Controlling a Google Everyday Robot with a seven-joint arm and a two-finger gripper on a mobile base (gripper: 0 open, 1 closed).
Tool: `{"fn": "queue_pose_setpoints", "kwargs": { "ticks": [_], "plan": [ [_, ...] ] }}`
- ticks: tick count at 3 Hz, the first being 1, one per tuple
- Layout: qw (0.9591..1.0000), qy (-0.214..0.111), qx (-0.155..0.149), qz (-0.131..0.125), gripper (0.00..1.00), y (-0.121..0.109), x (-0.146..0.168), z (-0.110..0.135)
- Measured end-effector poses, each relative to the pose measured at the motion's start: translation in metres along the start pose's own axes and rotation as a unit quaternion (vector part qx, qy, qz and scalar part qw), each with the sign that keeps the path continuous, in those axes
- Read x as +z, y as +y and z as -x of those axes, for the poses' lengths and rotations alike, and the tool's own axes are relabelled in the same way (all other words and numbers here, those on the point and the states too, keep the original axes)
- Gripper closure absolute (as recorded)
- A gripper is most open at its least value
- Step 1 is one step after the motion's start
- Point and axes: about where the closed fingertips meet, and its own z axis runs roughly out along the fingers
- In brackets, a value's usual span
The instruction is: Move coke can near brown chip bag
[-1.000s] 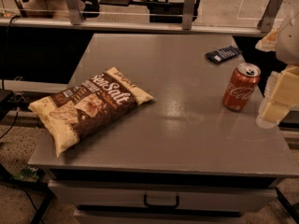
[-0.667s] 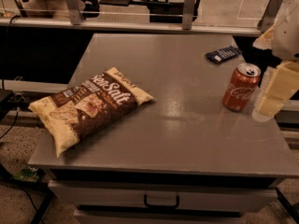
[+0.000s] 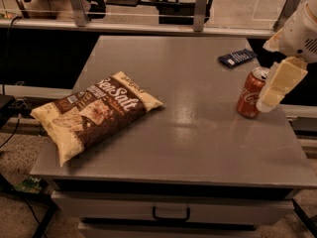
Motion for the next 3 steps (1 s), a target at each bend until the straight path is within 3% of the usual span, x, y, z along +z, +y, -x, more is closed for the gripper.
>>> {"fn": "queue_pose_setpoints", "kwargs": {
  "ticks": [2,3],
  "plan": [
    [0.9985,-0.039,0.038,0.003,0.00,-0.033,0.027,-0.023],
    [0.9980,-0.045,0.045,0.006,0.00,-0.037,0.036,-0.030]
  ]
}}
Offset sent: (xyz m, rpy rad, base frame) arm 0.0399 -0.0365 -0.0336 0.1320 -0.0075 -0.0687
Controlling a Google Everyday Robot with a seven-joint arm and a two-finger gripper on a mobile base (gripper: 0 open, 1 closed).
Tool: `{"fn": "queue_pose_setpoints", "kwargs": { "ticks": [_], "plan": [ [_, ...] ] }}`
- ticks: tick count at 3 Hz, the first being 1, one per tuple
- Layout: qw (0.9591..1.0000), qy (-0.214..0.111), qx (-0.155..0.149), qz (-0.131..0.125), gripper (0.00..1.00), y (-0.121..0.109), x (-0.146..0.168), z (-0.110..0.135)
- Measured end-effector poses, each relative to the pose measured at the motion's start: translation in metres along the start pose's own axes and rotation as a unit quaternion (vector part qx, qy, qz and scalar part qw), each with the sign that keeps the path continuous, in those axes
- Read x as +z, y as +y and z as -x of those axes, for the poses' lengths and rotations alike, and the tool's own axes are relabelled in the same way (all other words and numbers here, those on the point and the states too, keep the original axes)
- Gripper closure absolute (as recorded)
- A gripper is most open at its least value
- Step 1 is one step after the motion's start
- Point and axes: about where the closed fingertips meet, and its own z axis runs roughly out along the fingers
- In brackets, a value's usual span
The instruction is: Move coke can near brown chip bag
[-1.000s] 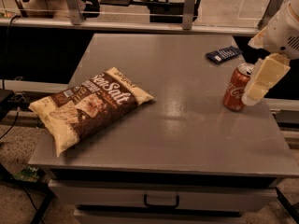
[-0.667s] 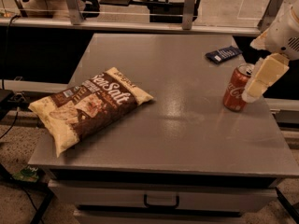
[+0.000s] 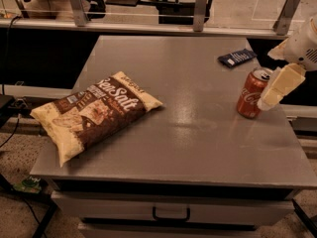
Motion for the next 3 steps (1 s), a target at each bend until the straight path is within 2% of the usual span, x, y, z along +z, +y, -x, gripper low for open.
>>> {"fn": "queue_pose_setpoints", "kwargs": {
  "ticks": [1,3],
  "plan": [
    [0.9999,-0.010,0.000,0.005,0.18,0.000,0.006,-0.001],
    [0.9993,-0.032,-0.010,0.017,0.65,0.008,0.003,0.012]
  ]
}}
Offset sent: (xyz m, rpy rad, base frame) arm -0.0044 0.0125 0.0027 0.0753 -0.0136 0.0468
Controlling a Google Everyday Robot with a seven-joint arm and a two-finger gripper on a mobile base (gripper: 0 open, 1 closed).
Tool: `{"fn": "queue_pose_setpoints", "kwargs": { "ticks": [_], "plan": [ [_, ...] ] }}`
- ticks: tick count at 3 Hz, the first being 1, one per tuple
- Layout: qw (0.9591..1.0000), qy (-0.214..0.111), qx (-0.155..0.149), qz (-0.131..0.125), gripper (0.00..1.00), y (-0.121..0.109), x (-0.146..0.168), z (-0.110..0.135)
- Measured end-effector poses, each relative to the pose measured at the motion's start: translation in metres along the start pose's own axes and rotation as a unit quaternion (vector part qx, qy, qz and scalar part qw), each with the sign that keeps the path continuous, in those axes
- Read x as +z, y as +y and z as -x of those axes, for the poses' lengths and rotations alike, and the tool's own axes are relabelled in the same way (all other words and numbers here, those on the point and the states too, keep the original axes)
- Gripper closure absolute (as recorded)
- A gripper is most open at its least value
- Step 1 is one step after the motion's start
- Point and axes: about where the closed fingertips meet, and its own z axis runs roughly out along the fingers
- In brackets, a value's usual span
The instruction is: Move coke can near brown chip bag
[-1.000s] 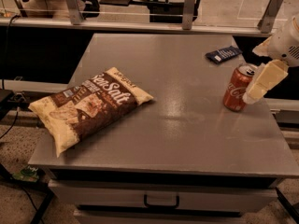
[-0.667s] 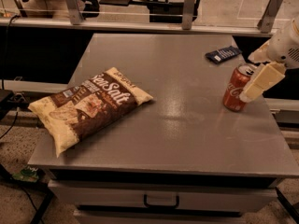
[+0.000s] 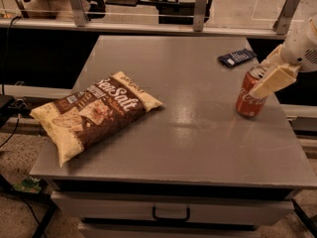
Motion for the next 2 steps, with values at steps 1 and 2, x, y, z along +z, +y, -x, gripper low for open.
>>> {"fn": "queue_pose_setpoints", "kwargs": {
  "ticks": [1,2],
  "plan": [
    [0.9996,-0.013,-0.022,0.015,0.87,0.011,-0.003,0.026],
    [0.9973,-0.036,-0.048,0.043,1.00,0.032,0.002,0.060]
  ]
}}
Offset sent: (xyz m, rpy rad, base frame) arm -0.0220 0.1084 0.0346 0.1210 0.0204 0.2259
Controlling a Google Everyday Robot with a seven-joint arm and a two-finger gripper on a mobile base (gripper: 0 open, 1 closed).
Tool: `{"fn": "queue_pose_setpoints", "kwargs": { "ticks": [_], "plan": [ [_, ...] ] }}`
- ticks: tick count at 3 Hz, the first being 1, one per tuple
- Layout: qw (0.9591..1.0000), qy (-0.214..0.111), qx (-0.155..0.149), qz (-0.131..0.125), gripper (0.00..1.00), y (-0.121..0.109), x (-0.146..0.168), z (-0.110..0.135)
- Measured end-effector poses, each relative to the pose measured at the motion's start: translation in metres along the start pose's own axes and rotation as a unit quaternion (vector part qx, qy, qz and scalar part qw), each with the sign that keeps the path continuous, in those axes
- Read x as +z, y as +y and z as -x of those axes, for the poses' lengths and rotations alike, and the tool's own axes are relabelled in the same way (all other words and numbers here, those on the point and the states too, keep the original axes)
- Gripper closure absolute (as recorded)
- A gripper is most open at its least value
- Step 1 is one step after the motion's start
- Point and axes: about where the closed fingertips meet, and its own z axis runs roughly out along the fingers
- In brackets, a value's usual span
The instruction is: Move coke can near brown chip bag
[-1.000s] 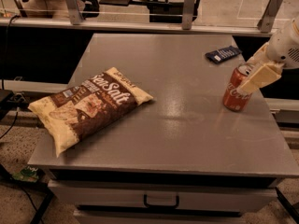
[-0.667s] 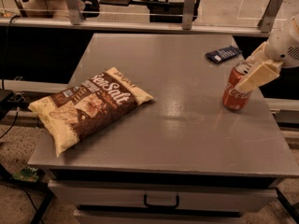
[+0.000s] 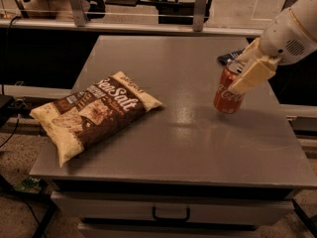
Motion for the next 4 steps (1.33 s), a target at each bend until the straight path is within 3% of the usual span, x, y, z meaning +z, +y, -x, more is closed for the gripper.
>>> {"fn": "queue_pose_setpoints", "kwargs": {
  "ticks": [1,2,4],
  "plan": [
    [0.9988,-0.028,-0.021,0.035,1.00,0.020,0.016,0.032],
    [0.9951,-0.053,-0.044,0.072,1.00,0.042,0.032,0.059],
    [0.9860,-0.080,-0.089,0.117,1.00,0.069,0.057,0.101]
  ]
}}
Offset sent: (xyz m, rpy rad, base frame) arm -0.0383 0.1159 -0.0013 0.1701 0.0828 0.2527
